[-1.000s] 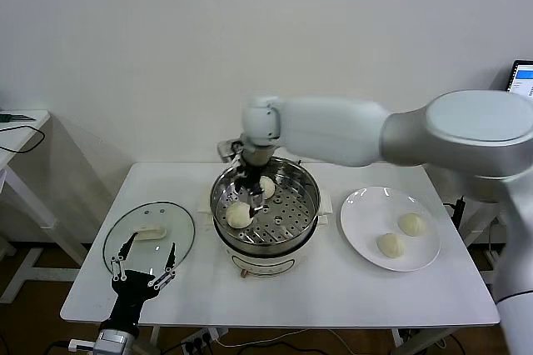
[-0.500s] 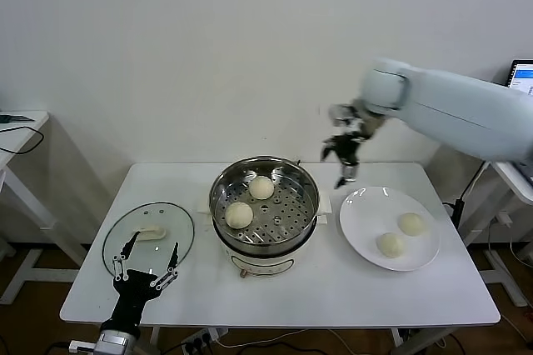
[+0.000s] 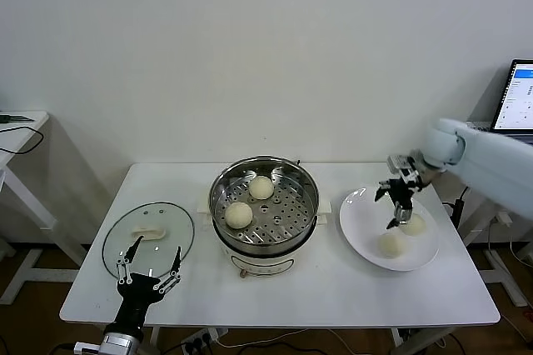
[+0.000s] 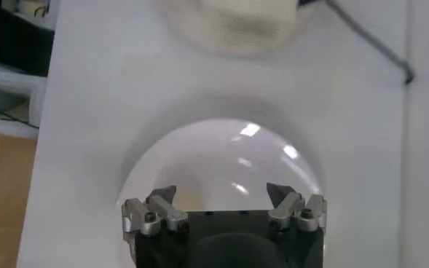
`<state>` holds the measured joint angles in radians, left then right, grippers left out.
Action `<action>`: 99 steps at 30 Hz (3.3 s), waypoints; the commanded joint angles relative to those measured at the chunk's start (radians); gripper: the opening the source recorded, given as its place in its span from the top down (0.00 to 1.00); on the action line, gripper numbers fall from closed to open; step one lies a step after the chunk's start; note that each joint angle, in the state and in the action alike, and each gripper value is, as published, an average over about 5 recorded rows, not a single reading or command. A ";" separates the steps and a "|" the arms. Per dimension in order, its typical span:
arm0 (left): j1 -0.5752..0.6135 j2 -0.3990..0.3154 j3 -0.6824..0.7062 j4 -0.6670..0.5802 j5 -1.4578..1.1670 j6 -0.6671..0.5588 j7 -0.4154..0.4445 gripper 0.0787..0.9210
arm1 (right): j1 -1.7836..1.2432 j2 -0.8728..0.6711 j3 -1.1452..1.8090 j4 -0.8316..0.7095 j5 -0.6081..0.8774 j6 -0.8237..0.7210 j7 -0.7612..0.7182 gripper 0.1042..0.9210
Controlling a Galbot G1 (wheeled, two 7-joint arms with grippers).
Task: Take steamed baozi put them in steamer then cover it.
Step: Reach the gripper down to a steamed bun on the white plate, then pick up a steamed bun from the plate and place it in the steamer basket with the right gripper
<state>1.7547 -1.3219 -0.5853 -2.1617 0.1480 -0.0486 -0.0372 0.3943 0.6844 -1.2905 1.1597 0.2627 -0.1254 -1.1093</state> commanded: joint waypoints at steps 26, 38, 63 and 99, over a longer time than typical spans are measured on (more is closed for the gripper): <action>0.011 -0.004 -0.013 -0.001 -0.009 -0.001 0.000 0.12 | -0.236 0.056 0.123 -0.147 -0.095 0.006 0.044 0.14; 0.007 -0.005 -0.019 0.005 -0.010 -0.003 0.000 0.12 | -0.168 0.044 0.101 -0.110 -0.092 0.002 0.017 0.27; 0.018 0.005 -0.011 -0.026 -0.009 0.000 -0.001 0.12 | 0.355 0.355 0.033 0.142 -0.185 0.551 -0.085 0.28; 0.006 0.001 -0.008 -0.005 -0.013 -0.008 -0.001 0.12 | 0.132 0.520 0.029 0.273 -0.550 0.952 -0.023 0.29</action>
<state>1.7611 -1.3214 -0.5942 -2.1693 0.1352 -0.0561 -0.0387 0.5454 1.1867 -1.2566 1.4152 -0.2456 0.7725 -1.1356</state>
